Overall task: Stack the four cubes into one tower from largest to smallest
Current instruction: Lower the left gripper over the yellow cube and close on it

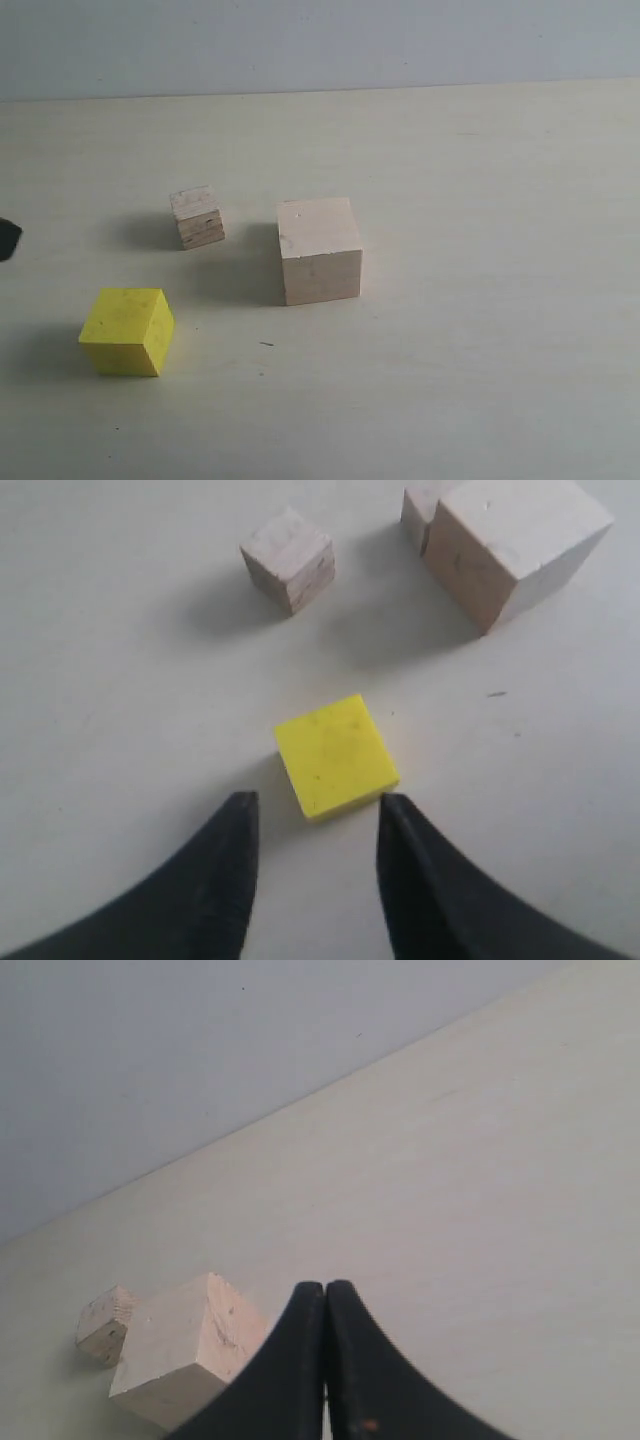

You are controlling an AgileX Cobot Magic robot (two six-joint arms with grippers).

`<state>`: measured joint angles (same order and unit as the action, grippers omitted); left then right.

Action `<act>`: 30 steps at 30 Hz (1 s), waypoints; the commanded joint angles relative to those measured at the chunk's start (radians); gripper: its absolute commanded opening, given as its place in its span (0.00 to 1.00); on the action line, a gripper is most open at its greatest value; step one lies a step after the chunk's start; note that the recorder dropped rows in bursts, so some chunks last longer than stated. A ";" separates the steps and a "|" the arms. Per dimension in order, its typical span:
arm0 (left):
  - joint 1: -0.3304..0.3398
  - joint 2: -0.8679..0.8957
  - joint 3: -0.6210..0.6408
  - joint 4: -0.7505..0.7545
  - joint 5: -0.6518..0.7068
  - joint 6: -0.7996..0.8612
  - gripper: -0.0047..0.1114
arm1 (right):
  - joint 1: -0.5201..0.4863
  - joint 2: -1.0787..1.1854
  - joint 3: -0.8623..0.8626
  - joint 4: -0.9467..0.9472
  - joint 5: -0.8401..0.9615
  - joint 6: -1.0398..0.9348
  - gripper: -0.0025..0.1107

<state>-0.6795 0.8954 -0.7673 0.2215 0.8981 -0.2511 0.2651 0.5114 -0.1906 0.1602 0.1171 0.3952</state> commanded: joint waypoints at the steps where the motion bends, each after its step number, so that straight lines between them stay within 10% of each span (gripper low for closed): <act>1: 0.002 0.115 0.008 0.007 -0.001 -0.083 0.53 | 0.002 0.002 -0.006 -0.003 0.009 -0.003 0.02; 30: 0.005 0.608 0.008 0.090 -0.242 -0.445 0.64 | 0.002 0.002 -0.006 -0.003 0.002 -0.003 0.02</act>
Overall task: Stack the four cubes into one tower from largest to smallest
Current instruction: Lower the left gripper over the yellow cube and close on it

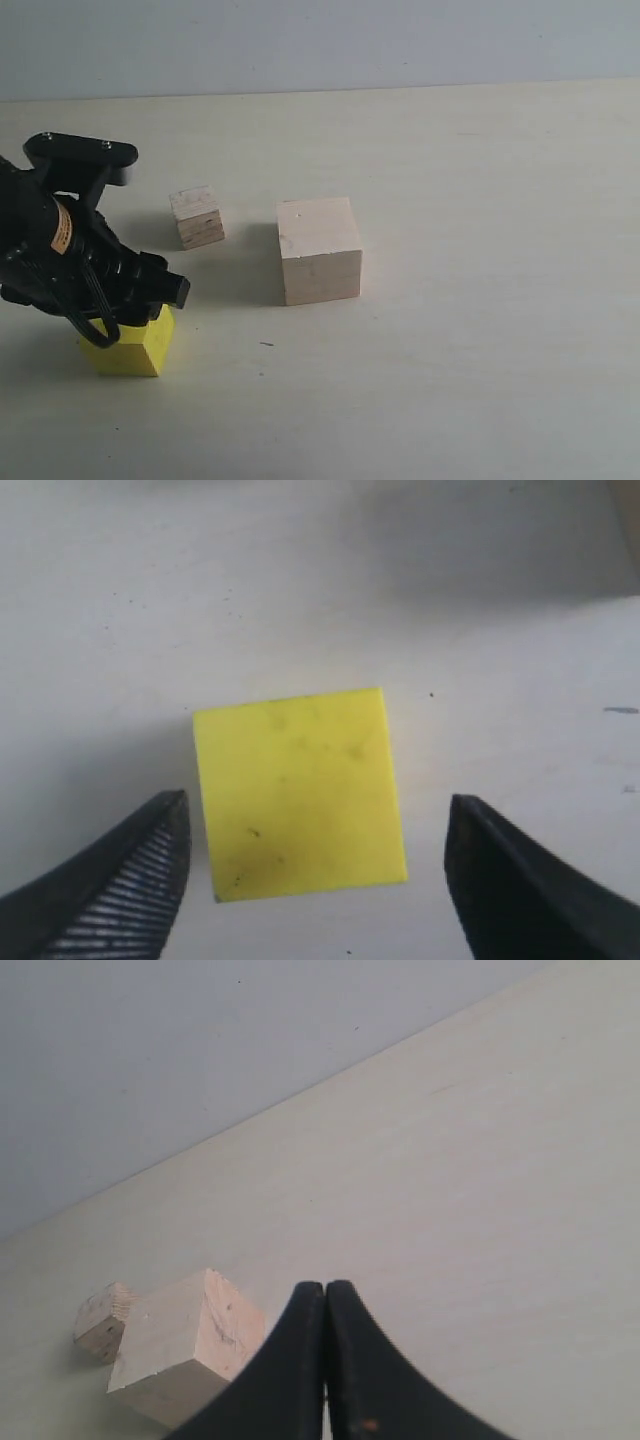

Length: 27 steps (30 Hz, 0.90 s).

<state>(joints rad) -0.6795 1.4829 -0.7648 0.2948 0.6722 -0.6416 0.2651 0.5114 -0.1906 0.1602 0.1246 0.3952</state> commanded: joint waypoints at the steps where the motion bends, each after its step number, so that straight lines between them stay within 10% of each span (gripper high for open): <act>1: 0.009 0.030 0.005 0.020 -0.016 -0.072 0.64 | 0.002 0.002 -0.006 -0.003 -0.005 -0.003 0.02; 27: 0.022 0.149 0.005 0.024 -0.076 -0.147 0.60 | 0.002 0.002 -0.006 -0.003 -0.007 -0.003 0.02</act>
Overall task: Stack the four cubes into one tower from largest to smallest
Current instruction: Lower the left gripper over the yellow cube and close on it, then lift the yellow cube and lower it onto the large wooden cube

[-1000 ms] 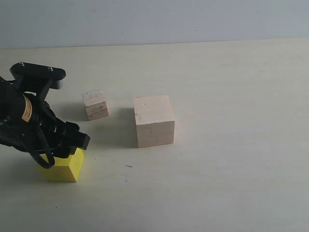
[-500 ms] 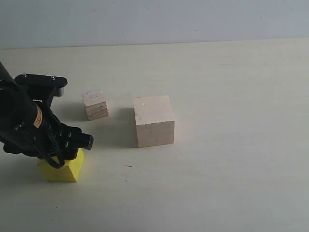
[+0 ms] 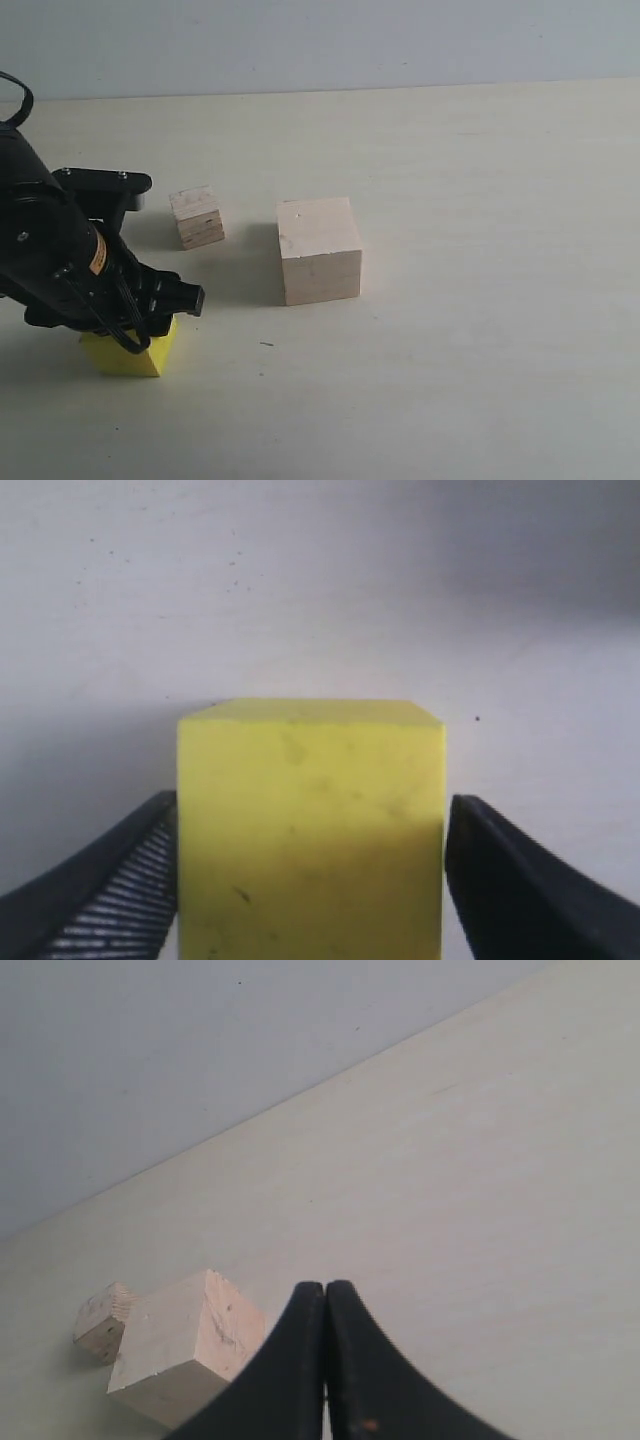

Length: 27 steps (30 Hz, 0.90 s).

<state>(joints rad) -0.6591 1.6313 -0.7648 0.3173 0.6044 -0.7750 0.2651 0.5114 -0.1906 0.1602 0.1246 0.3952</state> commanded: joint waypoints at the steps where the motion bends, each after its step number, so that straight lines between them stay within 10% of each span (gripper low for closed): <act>1: 0.002 0.001 0.005 0.001 -0.008 -0.016 0.56 | 0.002 0.002 -0.006 -0.003 -0.007 -0.003 0.02; 8: 0.002 -0.026 0.003 0.010 0.013 -0.016 0.05 | 0.002 0.002 -0.006 -0.003 -0.007 -0.003 0.02; 27: -0.109 -0.077 -0.512 -0.118 0.427 -0.043 0.04 | 0.002 0.002 -0.006 -0.003 -0.007 -0.001 0.02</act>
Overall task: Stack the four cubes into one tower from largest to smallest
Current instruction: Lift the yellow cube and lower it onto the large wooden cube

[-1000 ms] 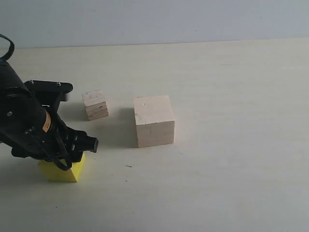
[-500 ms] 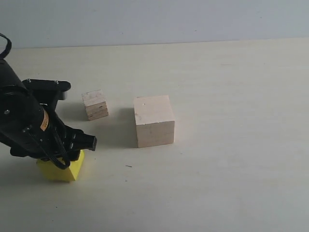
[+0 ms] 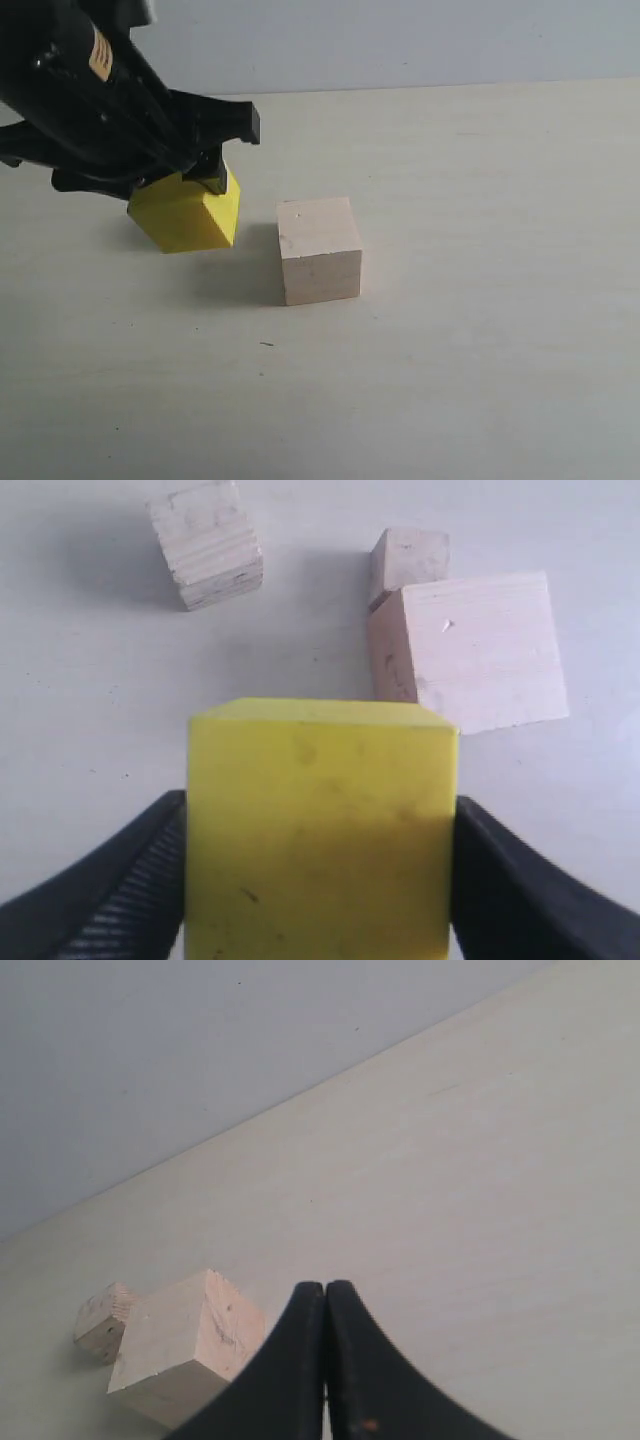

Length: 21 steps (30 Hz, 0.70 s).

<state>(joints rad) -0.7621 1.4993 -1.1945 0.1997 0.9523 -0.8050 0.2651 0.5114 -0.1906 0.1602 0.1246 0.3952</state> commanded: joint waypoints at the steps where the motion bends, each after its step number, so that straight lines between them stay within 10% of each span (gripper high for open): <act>1: -0.006 0.085 -0.112 0.000 0.092 -0.013 0.04 | 0.002 0.002 -0.006 -0.003 -0.007 -0.001 0.02; 21: -0.066 0.454 -0.511 -0.038 0.172 -0.040 0.04 | 0.002 0.002 -0.006 -0.003 0.023 -0.001 0.02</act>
<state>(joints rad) -0.8252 1.9382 -1.6748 0.1836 1.1254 -0.8309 0.2651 0.5114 -0.1906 0.1619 0.1490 0.3952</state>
